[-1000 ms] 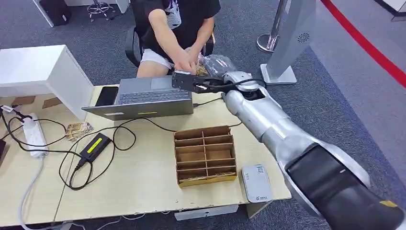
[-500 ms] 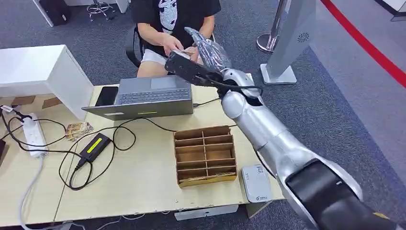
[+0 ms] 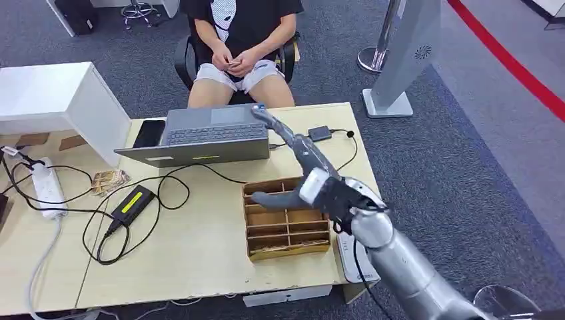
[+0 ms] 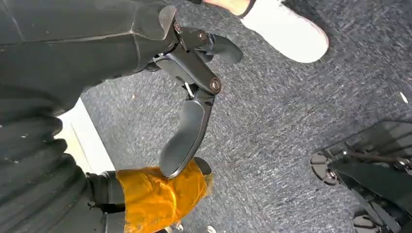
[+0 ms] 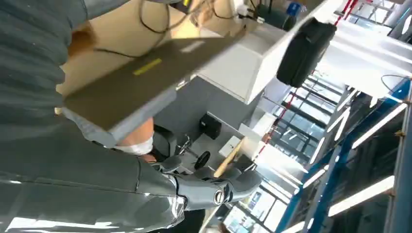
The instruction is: Pass the card to the sensor for recognition and then transmit it.
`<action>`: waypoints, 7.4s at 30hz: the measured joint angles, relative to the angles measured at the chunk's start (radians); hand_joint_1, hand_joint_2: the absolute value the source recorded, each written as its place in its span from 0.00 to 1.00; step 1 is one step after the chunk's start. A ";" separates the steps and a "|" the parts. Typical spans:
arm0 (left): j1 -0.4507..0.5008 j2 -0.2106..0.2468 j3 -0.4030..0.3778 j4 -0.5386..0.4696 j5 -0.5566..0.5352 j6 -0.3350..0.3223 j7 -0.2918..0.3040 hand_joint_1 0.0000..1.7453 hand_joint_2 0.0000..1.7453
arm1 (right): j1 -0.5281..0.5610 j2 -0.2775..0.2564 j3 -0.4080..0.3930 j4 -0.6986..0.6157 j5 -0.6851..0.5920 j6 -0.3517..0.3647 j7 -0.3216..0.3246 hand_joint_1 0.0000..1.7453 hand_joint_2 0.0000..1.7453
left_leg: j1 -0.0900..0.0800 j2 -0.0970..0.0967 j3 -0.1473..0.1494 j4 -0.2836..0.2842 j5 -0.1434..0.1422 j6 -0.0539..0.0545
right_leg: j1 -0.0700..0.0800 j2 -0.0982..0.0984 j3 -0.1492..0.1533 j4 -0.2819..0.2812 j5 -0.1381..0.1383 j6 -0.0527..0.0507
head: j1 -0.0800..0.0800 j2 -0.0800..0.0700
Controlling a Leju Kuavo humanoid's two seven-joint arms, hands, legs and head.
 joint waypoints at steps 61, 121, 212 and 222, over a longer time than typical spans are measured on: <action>0.001 -0.001 0.051 0.000 -0.030 0.036 0.029 0.00 1.00 | 0.378 -0.044 0.093 0.215 1.000 -0.704 0.339 0.00 1.00 | 0.000 0.001 0.001 0.000 -0.002 -0.001 | 0.000 0.001 0.000 0.000 -0.001 0.000 | -0.001 0.000; -0.008 -0.005 0.051 0.000 -0.036 0.035 0.049 0.00 1.00 | 0.374 -0.009 0.042 0.325 1.268 -0.736 0.503 0.96 1.00 | 0.000 0.002 0.001 0.000 -0.002 -0.001 | 0.000 0.001 0.001 0.000 -0.001 0.000 | -0.001 0.000; -0.089 -0.020 -0.060 0.000 -0.136 -0.042 0.077 0.00 1.00 | -0.553 0.290 -0.073 0.905 0.653 -0.477 0.494 0.20 1.00 | 0.000 0.003 -0.004 0.000 0.007 -0.002 | 0.000 0.004 -0.005 0.002 0.007 -0.003 | 0.000 0.000; -0.089 -0.020 -0.069 0.000 -0.136 -0.042 0.079 0.00 1.00 | -0.553 0.303 -0.072 0.934 0.606 -0.451 0.470 0.00 1.00 | 0.000 0.003 -0.003 0.000 0.007 -0.002 | 0.000 0.004 -0.005 0.001 0.007 -0.003 | 0.000 0.000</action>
